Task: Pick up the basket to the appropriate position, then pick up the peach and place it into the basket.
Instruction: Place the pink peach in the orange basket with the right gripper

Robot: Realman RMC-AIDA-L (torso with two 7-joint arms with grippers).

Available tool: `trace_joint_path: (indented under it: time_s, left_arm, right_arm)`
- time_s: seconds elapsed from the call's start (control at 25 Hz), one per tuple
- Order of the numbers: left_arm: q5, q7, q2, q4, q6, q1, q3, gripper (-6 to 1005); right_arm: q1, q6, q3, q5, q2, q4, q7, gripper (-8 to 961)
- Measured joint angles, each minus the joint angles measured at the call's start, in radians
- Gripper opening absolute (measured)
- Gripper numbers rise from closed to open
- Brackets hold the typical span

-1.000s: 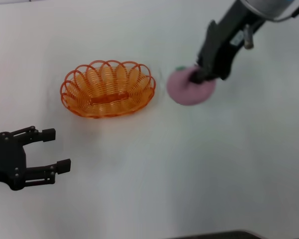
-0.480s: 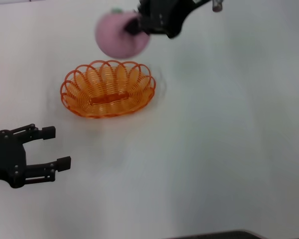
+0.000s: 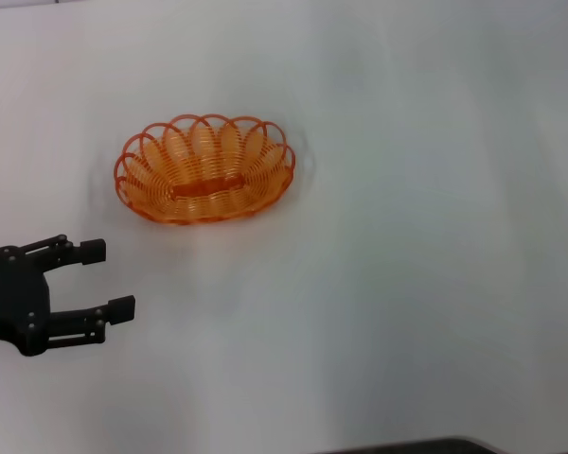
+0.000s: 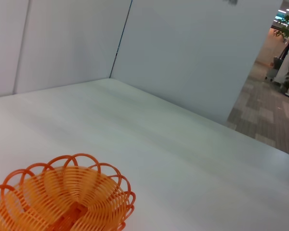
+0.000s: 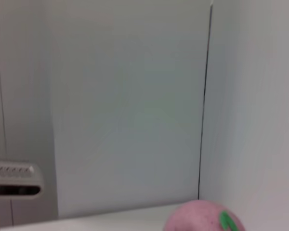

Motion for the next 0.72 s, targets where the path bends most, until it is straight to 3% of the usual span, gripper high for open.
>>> trace_joint_path:
  time_s: [0.36,0.72]
  left_arm:
    - [0.0,0.0,0.0,-0.004,-0.002,-0.006,0.0,873]
    - [0.0,0.002,0.0,-0.006,-0.008,-0.008,0.0,873]
  right_arm:
    - [0.027,0.126,-0.072,0.165,0.005,0.345,-0.265,49]
    - [0.06,0.234,-0.151,0.244,0.007,0.603,-0.429,49]
